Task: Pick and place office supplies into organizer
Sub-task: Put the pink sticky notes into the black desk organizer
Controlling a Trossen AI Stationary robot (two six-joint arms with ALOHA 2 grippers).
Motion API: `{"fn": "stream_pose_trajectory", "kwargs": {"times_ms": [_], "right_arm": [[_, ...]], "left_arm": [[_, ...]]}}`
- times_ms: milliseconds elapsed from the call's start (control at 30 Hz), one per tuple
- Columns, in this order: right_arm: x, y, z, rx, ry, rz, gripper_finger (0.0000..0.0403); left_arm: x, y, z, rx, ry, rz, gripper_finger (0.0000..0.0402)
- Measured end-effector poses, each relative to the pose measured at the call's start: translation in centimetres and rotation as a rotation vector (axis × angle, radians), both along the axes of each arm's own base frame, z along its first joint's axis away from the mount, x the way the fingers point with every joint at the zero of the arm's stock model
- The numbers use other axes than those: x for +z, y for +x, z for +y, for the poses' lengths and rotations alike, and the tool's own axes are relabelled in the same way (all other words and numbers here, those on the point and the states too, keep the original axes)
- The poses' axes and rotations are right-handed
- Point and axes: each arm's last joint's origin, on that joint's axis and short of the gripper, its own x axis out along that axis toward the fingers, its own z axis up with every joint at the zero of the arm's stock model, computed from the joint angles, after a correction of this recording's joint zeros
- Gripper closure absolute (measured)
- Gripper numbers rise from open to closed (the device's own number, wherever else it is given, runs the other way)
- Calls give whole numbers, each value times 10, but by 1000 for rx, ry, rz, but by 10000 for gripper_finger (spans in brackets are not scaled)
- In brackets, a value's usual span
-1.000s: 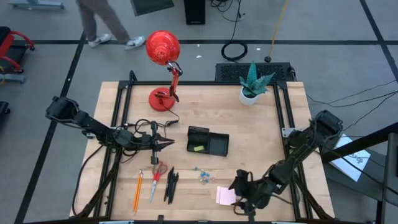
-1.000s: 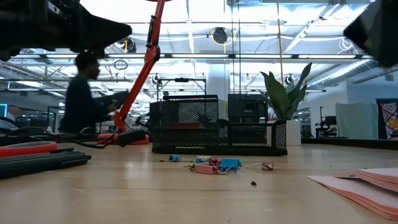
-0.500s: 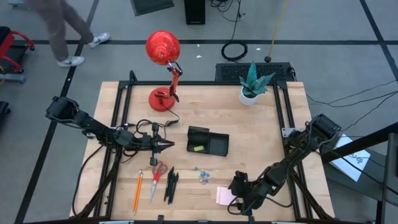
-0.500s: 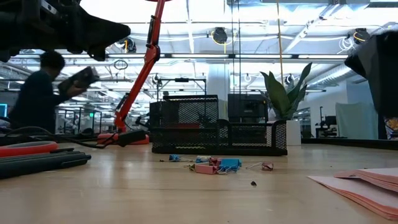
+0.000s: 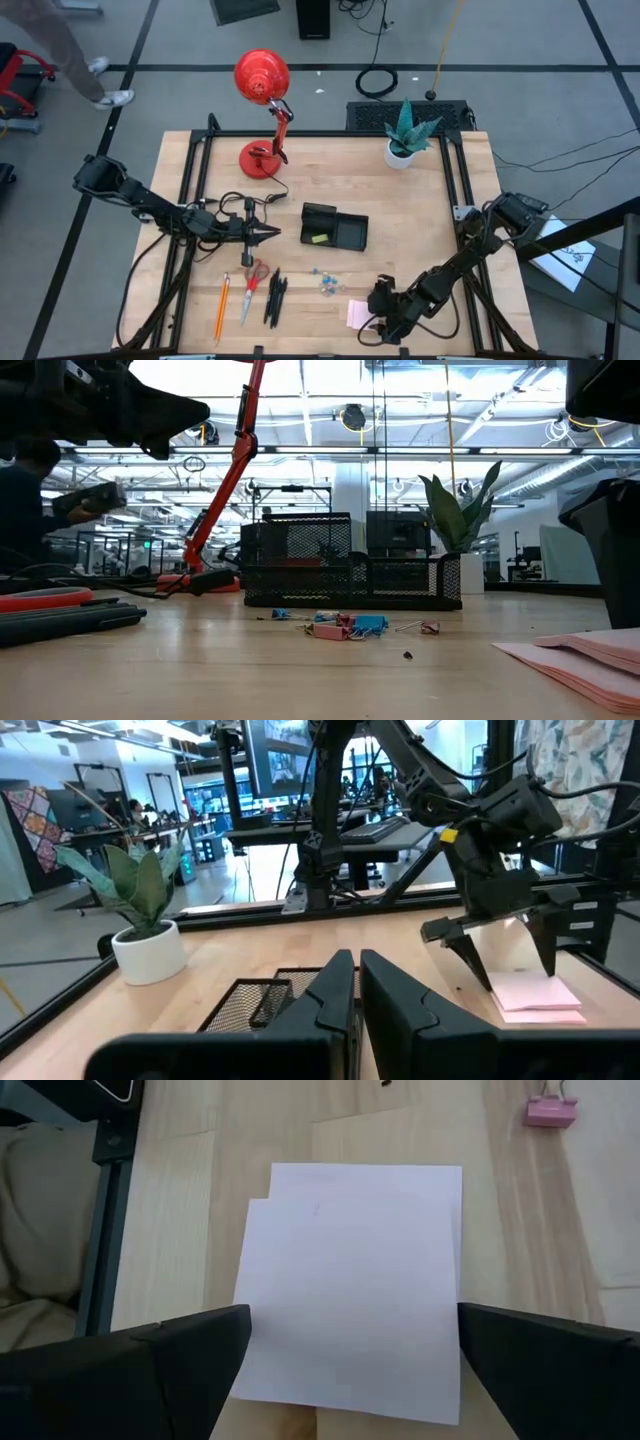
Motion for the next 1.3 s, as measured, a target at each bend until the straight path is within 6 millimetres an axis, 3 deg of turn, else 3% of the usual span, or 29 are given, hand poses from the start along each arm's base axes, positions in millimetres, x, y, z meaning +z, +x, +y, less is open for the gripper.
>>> {"fn": "stream_pose_trajectory", "kwargs": {"times_ms": [167, 300, 767, 1000, 1300], "right_arm": [[-2, -2, -2, -2, -25, 23, 66], [-2, -2, -3, -12, -33, 26, 94], [-5, -4, -8, -31, -85, 42, 306], [0, -4, -9, -28, -72, 39, 383], [29, -7, -14, -8, -77, -43, 400]], "left_arm": [[0, 0, 0, -1, -11, 0, 371], [0, 0, 0, -1, -11, 0, 371], [-1, 0, 0, 0, -7, 14, 371], [-1, 0, 0, -1, -14, 15, 371], [-1, 0, 0, -1, -16, 15, 371]]}}
